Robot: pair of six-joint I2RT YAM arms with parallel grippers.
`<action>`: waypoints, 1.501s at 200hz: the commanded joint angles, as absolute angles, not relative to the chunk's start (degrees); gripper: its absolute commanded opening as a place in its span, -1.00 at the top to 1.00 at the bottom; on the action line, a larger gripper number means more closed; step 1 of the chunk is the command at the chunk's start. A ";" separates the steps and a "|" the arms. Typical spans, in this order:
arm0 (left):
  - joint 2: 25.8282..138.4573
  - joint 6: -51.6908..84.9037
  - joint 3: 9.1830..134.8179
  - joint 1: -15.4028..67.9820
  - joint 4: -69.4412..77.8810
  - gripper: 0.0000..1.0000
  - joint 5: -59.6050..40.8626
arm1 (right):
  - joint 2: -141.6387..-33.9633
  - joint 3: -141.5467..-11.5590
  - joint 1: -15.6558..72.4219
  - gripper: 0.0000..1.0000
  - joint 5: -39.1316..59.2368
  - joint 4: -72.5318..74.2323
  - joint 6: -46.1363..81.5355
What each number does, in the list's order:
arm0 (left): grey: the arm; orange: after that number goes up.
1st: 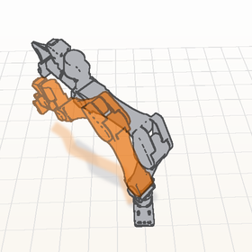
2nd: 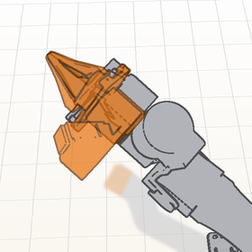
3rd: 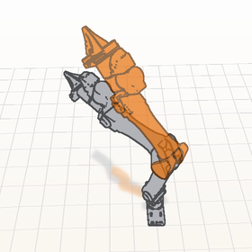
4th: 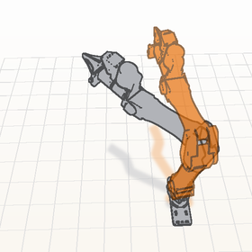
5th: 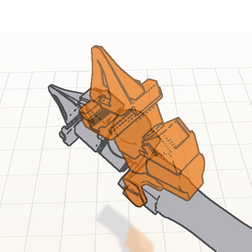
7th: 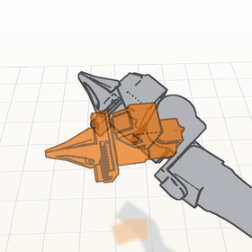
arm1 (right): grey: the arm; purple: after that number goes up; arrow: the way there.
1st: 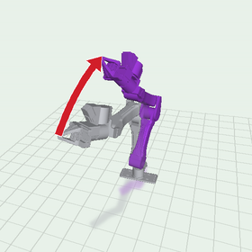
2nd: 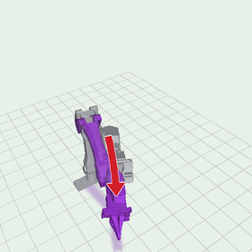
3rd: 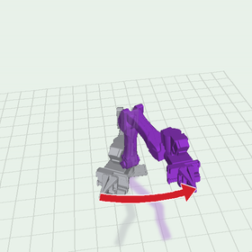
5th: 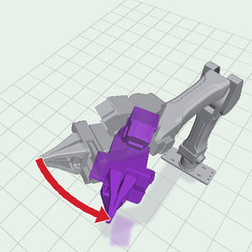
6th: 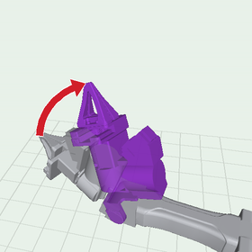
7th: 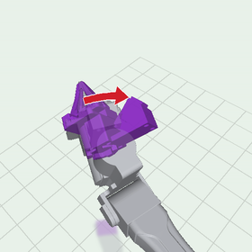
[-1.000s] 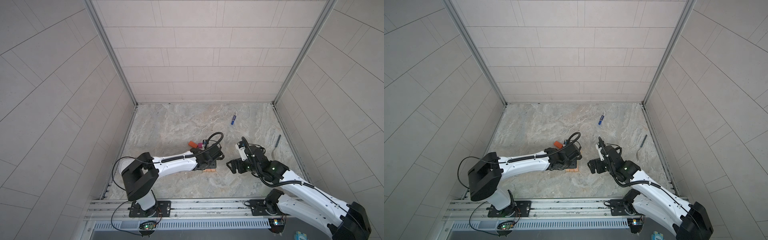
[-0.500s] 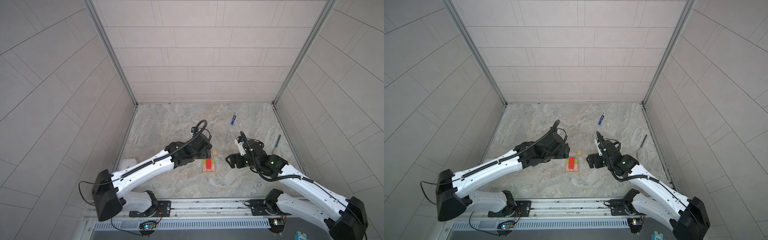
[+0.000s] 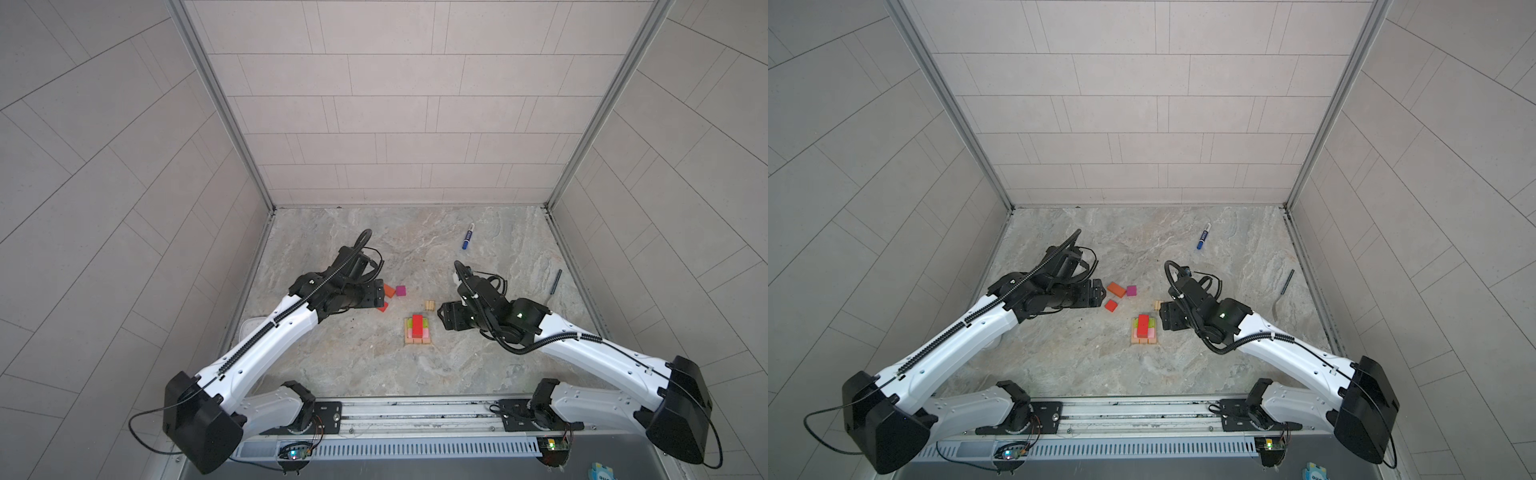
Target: Build the wood block tower
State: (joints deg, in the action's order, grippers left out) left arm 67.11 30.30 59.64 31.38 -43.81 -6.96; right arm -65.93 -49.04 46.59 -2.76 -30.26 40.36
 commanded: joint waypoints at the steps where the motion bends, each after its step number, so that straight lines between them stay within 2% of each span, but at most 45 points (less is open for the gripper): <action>1: 65.78 26.38 57.38 28.01 -45.06 -0.78 -13.03 | -68.21 -51.62 48.70 -0.62 -7.77 -31.58 44.48; 39: 65.92 23.04 55.66 22.24 -43.07 -0.78 -18.13 | -73.42 -55.60 50.68 -0.52 -8.66 -33.31 46.85; 83: 66.09 21.29 53.05 19.01 -40.75 -0.76 -18.68 | -79.51 -60.59 53.81 -0.26 -9.29 -35.60 47.90; 148: 65.45 21.09 52.91 17.44 -39.63 -0.75 -20.70 | -88.09 -65.52 56.84 -0.25 -8.53 -37.71 50.91; 300: 63.59 21.27 51.89 17.36 -39.36 -0.73 -20.39 | -96.61 -65.86 57.48 -0.10 -6.78 -33.75 53.09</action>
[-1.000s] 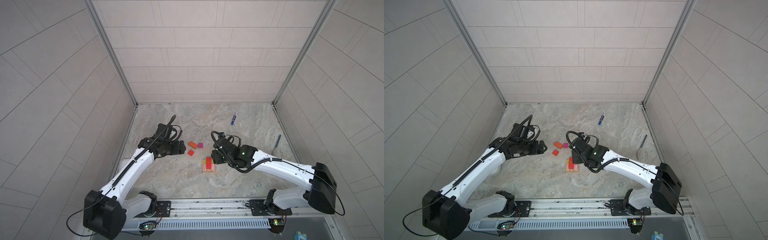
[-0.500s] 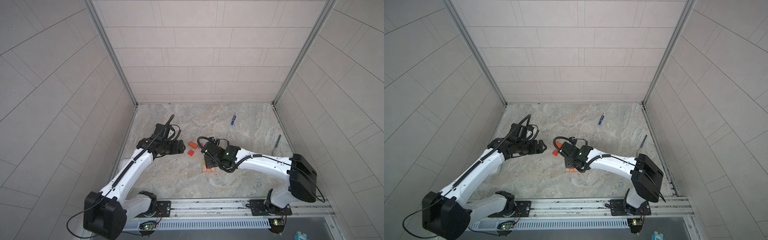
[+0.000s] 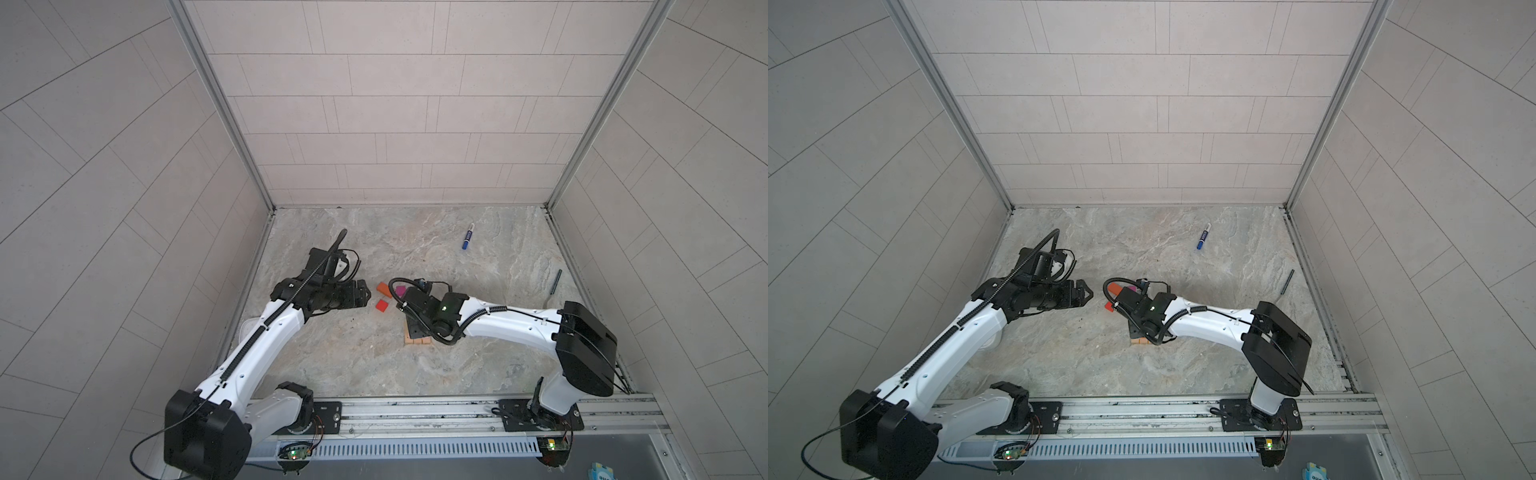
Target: Build the wood block tower
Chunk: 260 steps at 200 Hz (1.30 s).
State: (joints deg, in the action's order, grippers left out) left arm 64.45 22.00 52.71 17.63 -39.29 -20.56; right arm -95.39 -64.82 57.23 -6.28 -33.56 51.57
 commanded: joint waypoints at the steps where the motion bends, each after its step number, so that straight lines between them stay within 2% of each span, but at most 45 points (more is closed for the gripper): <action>1: 63.57 21.31 51.92 17.34 -39.37 -0.73 -20.39 | -96.60 -65.93 57.48 -0.10 -6.77 -33.75 53.09; 104: 63.37 21.29 51.83 17.31 -39.15 -0.73 -20.25 | -98.17 -66.80 57.49 0.03 -6.74 -34.08 52.47; 260: 63.12 21.27 51.64 17.33 -39.16 -0.72 -20.33 | -97.94 -66.84 57.48 0.06 -8.05 -35.22 52.38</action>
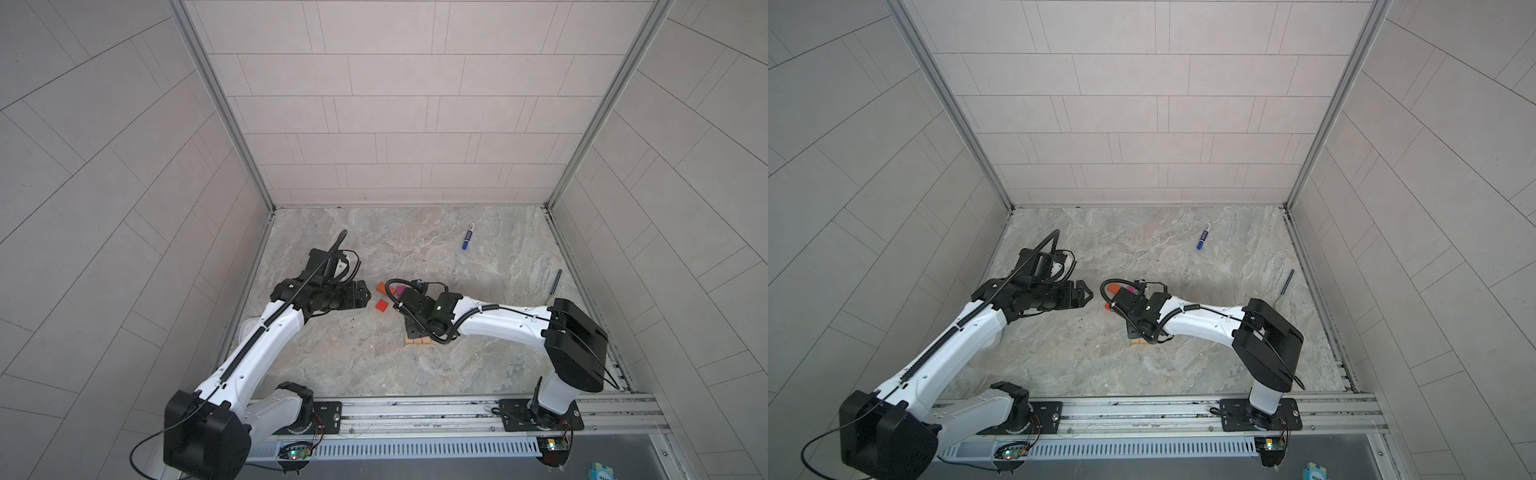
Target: Build the wood block tower
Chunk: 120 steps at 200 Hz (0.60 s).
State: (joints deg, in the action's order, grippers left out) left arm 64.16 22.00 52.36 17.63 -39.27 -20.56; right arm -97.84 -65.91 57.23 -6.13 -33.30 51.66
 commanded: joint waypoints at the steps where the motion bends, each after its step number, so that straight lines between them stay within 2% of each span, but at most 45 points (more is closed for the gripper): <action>1: 63.11 21.27 51.66 17.32 -39.18 -0.72 -20.32 | -97.97 -66.82 57.48 0.07 -8.07 -35.23 52.38; 120: 63.17 21.40 51.50 17.31 -39.05 -0.71 -20.35 | -97.73 -67.16 57.48 0.10 -8.22 -35.80 51.68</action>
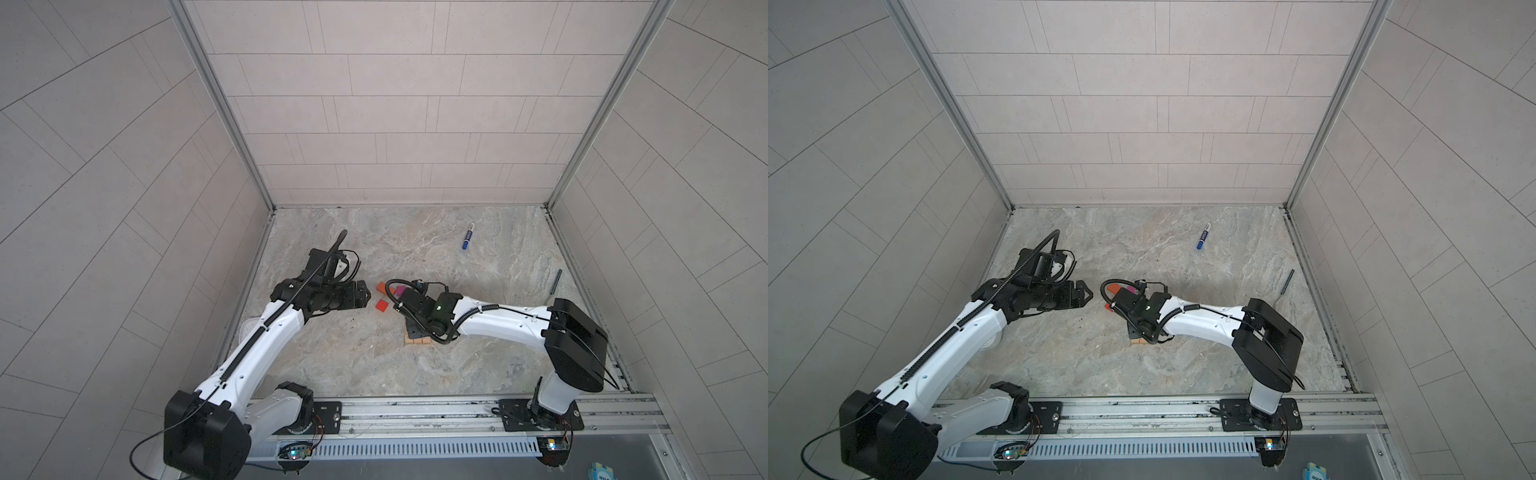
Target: Build the wood block tower
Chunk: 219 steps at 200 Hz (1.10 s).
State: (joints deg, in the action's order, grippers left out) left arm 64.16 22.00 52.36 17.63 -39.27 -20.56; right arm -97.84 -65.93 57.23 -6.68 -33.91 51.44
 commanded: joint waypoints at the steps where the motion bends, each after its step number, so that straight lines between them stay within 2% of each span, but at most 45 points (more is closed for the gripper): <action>1: 63.14 21.42 51.46 17.31 -39.08 -0.71 -20.37 | -97.78 -67.16 57.48 0.10 -8.24 -35.83 51.68; 44: 63.12 21.41 51.43 17.32 -39.05 -0.71 -20.41 | -97.99 -67.41 57.48 0.09 -7.97 -35.74 51.53; 103: 62.93 21.29 51.50 17.33 -39.10 -0.71 -20.44 | -96.92 -67.87 57.52 -0.24 -7.07 -35.48 50.45; 145: 62.71 22.34 51.32 17.31 -39.29 -0.71 -19.26 | -94.47 -68.27 57.48 -0.37 -8.58 -36.00 48.59; 191: 61.62 23.60 50.62 16.30 -38.51 -0.72 -17.85 | -93.90 -74.28 57.27 -0.42 -12.44 -40.88 38.48; 219: 61.26 24.34 49.93 14.98 -37.96 -0.71 -18.56 | -94.63 -77.96 56.23 -0.44 -10.92 -40.98 29.75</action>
